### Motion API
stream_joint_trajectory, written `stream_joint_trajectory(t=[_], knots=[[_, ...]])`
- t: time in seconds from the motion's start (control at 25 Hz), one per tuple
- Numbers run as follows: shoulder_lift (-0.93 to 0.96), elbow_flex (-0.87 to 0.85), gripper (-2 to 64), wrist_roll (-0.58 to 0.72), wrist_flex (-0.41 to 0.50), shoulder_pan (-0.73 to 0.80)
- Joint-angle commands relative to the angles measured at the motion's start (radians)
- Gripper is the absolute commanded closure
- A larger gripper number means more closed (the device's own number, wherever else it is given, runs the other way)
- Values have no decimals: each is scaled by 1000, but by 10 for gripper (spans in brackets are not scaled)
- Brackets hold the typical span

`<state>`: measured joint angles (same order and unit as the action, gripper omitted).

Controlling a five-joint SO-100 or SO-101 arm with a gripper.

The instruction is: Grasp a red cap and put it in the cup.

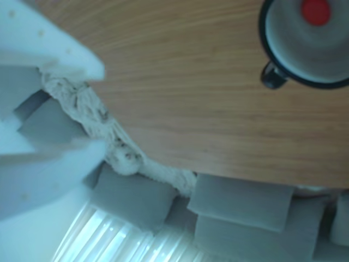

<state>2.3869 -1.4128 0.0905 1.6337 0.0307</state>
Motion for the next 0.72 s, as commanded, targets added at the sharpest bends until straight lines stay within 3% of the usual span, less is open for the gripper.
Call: stream_joint_trajectory(t=[0.0,0.32,0.68], knots=[[101,-66,594,-9,-34,9],[367,-445,596,-9,-170,8],[532,-801,595,-9,-337,-2]])
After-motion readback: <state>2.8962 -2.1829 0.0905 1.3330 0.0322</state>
